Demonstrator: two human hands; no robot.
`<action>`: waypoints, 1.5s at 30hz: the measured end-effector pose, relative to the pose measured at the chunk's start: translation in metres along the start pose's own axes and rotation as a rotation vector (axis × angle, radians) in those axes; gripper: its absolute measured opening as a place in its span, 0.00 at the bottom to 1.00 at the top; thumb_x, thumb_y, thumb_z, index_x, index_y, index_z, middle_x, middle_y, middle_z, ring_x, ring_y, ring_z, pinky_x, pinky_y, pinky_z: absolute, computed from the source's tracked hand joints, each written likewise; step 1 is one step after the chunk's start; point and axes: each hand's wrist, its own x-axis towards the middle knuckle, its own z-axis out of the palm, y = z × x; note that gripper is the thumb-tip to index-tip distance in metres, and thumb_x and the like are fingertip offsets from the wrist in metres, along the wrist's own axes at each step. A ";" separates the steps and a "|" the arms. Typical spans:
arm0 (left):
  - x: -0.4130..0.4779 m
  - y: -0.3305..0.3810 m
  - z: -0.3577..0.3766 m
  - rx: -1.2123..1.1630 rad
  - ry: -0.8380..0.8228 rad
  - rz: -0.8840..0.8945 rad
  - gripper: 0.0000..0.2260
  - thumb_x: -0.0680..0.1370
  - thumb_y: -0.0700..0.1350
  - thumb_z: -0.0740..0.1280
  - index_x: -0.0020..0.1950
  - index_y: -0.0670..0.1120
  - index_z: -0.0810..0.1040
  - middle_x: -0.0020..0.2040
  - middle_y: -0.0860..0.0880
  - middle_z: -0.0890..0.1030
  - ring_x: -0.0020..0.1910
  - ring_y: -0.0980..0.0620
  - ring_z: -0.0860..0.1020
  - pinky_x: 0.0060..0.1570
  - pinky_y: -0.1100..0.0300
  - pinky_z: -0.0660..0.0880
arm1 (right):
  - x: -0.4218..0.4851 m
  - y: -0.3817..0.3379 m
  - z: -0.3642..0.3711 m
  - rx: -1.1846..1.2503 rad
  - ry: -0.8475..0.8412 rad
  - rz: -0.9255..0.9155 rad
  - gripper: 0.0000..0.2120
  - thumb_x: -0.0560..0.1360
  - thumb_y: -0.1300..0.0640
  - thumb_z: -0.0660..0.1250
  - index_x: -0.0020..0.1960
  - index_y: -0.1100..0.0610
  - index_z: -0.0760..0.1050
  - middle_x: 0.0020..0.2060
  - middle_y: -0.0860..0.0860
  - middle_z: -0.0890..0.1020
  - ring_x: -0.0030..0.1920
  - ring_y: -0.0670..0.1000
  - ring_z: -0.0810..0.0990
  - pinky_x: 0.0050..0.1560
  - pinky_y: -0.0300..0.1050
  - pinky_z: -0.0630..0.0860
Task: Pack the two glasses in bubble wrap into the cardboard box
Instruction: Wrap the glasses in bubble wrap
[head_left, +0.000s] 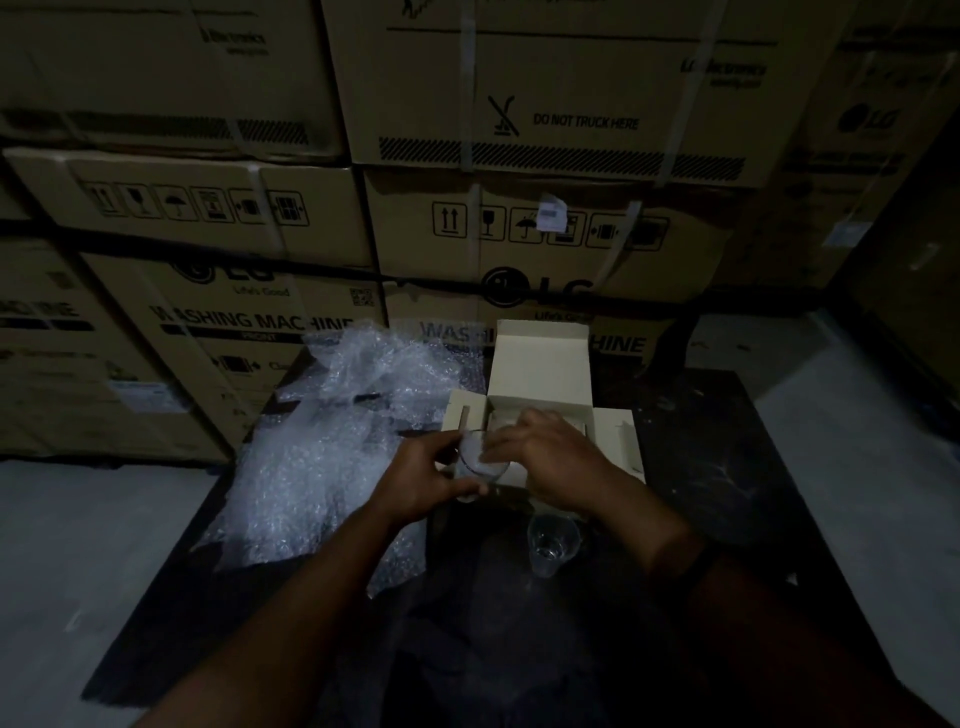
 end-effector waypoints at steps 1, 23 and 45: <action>0.000 0.002 0.000 0.003 -0.009 0.003 0.29 0.60 0.44 0.82 0.59 0.50 0.80 0.52 0.56 0.82 0.50 0.60 0.80 0.48 0.66 0.76 | 0.001 -0.006 -0.003 -0.063 -0.089 0.008 0.19 0.75 0.50 0.58 0.63 0.48 0.76 0.64 0.43 0.76 0.56 0.52 0.69 0.52 0.46 0.62; -0.007 -0.010 0.003 -0.005 -0.051 -0.017 0.35 0.59 0.43 0.83 0.64 0.43 0.77 0.53 0.54 0.80 0.48 0.74 0.76 0.49 0.76 0.72 | 0.005 -0.026 -0.017 -0.097 -0.250 0.083 0.20 0.78 0.56 0.61 0.69 0.43 0.69 0.42 0.39 0.65 0.59 0.53 0.66 0.52 0.45 0.60; -0.035 -0.072 0.009 0.010 -0.108 -0.124 0.31 0.62 0.44 0.82 0.62 0.49 0.76 0.52 0.62 0.78 0.49 0.75 0.75 0.50 0.77 0.70 | -0.035 0.064 0.062 0.195 -0.265 0.570 0.13 0.76 0.56 0.64 0.58 0.47 0.80 0.58 0.46 0.82 0.57 0.48 0.79 0.57 0.44 0.76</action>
